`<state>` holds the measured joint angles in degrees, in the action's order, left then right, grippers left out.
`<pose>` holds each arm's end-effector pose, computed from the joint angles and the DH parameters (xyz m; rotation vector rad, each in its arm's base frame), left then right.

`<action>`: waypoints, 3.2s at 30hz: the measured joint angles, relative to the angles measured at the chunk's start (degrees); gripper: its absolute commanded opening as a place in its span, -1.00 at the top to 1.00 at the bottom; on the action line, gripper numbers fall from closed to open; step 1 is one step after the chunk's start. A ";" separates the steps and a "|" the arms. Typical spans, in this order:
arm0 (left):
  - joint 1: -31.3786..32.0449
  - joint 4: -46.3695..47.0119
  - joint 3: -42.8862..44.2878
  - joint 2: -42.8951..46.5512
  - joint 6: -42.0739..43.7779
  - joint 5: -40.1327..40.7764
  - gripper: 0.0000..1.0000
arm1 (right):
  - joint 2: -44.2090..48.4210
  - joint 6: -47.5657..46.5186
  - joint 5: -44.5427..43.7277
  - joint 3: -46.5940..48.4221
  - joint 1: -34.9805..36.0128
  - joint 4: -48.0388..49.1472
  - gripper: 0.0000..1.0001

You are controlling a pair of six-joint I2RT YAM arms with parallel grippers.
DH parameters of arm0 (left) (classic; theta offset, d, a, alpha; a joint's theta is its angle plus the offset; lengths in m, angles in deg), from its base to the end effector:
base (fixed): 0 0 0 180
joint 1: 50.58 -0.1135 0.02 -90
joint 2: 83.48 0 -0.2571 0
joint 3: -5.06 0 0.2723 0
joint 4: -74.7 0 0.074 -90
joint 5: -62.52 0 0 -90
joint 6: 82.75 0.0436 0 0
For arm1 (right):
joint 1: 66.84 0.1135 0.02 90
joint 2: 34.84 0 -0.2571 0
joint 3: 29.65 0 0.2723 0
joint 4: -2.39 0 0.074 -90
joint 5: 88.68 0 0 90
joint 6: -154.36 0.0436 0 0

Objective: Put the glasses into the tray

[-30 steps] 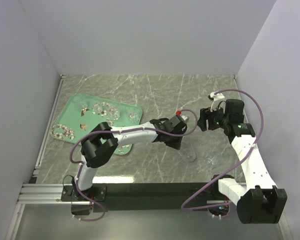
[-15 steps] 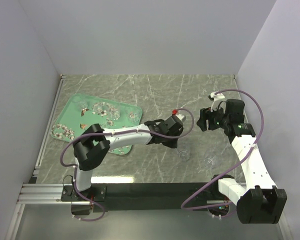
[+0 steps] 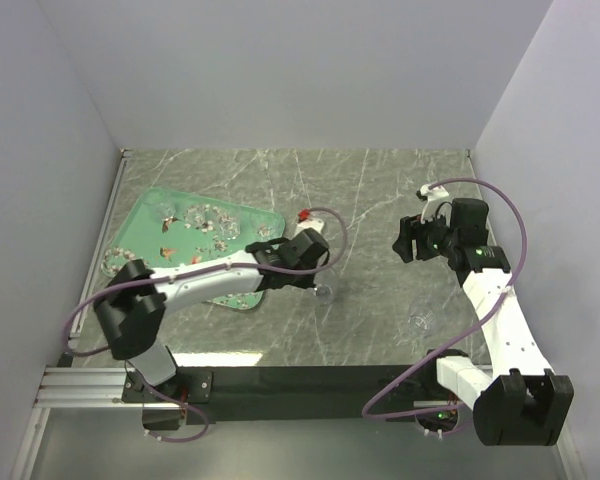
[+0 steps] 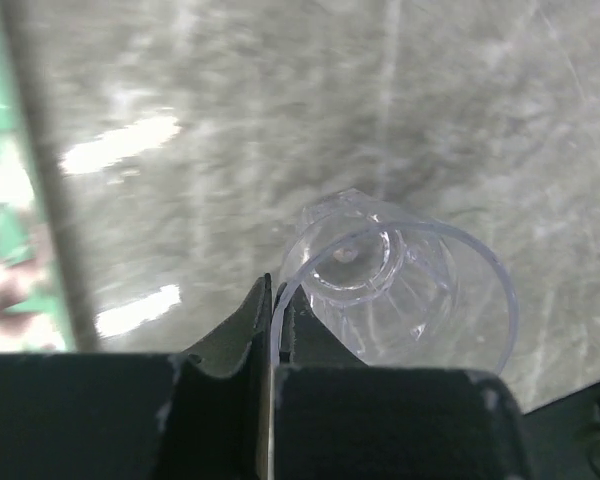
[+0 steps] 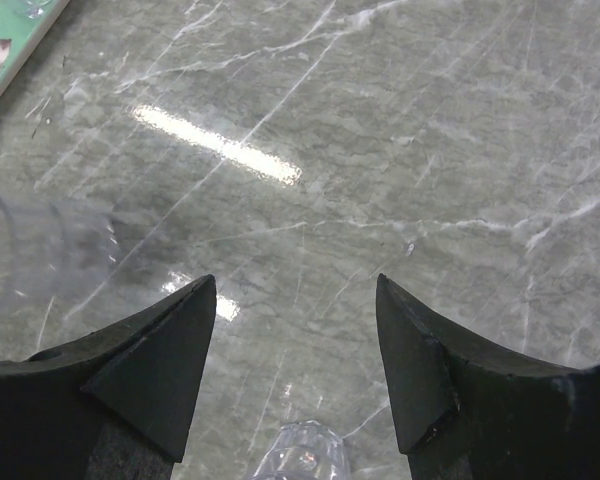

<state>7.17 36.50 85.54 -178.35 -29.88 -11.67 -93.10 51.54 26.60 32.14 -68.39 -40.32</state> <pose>0.2107 -0.3117 0.2099 0.3288 2.4579 -0.3851 0.2449 0.0120 0.2773 -0.4470 2.1555 0.3570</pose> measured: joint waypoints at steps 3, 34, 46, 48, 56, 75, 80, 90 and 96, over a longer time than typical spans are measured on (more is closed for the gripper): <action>-1.55 -0.81 -3.37 4.94 -0.15 2.34 0.99 | -0.42 0.02 0.31 0.00 0.00 0.00 -0.43; -50.47 -6.93 -21.51 28.22 -2.97 6.99 0.99 | -3.63 0.39 0.92 0.46 -0.07 0.28 -0.43; -65.40 -6.99 -16.17 17.53 -1.97 5.01 0.99 | -3.63 0.39 0.76 0.46 -0.26 0.37 -0.43; -67.14 -6.97 -15.04 16.44 -1.40 5.01 0.99 | -3.65 0.39 0.74 0.46 -0.26 0.37 -0.43; -72.48 -7.17 -10.29 10.62 1.25 4.35 0.86 | -4.42 0.28 0.72 0.68 -0.35 0.35 -0.42; -75.47 -9.18 -8.37 19.82 7.72 -2.99 -0.87 | -9.16 -18.32 2.16 8.55 -3.76 -15.10 -0.45; -75.54 -10.73 -8.37 26.95 8.63 -4.59 -0.96 | -9.14 -26.27 1.11 9.14 -8.48 -22.10 -0.45; -75.56 -13.77 -8.41 36.81 9.03 -10.12 -0.99 | -5.86 -44.09 0.90 7.34 -13.51 -37.57 -0.43; -75.56 -15.13 -8.41 36.98 8.96 -13.51 -0.99 | -4.87 -46.69 -0.42 3.61 -13.51 -38.40 -0.41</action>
<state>-68.39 21.37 77.12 -141.37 -20.91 -25.17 -97.97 4.86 26.19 35.75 -81.89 -78.72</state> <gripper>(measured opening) 0.994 0.712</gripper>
